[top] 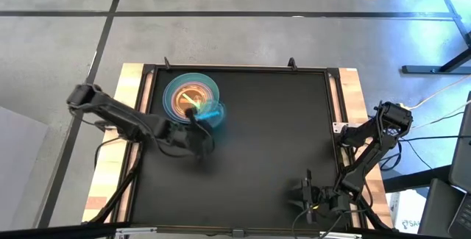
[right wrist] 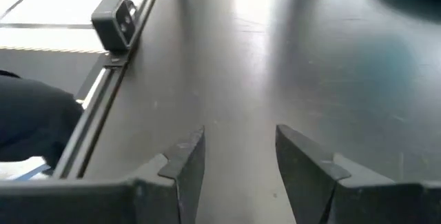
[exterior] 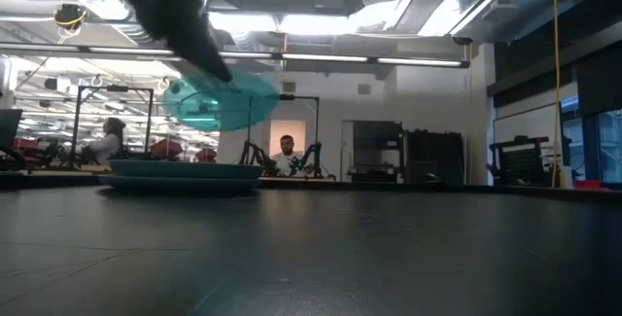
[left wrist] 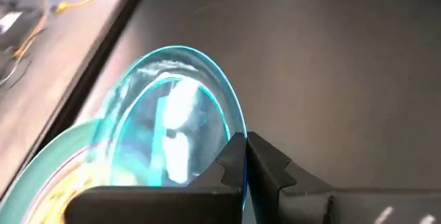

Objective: Stack plastic plates
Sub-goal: Stack the light blue plate on the light green plate, then return to Home Position

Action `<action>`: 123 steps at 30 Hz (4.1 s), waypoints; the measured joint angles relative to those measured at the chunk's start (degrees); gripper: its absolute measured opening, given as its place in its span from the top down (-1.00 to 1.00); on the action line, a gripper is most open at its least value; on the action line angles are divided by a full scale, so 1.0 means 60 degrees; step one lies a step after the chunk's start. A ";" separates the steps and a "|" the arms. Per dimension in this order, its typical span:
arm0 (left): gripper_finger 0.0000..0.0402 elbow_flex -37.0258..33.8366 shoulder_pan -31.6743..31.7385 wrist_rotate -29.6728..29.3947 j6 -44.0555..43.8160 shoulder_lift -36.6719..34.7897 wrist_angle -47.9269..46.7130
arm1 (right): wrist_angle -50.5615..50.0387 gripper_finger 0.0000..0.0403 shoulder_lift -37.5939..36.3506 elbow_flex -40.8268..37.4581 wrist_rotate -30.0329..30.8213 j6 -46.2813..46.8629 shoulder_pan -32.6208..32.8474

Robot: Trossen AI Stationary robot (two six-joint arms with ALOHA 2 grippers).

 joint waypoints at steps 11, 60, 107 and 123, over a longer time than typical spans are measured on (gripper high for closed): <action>0.99 -0.2944 0.2033 -0.0131 -0.0338 -0.1988 0.0175 | -0.0156 0.17 0.0000 0.0000 0.0040 0.0383 -0.0004; 0.97 -0.6491 0.3958 0.7197 0.2657 -0.3125 1.0225 | -0.0604 0.67 -0.5313 -0.2112 -0.5991 -0.5637 -0.8081; 0.97 -0.8501 0.4532 0.5584 0.1627 -1.2926 0.4638 | -0.0472 1.00 -1.5001 -0.6404 -0.7967 -0.5304 -1.1063; 0.97 -0.8501 0.4538 0.5579 0.1638 -1.2921 0.4638 | -0.0488 1.00 -1.5001 -0.6404 -0.7963 -0.5307 -1.1063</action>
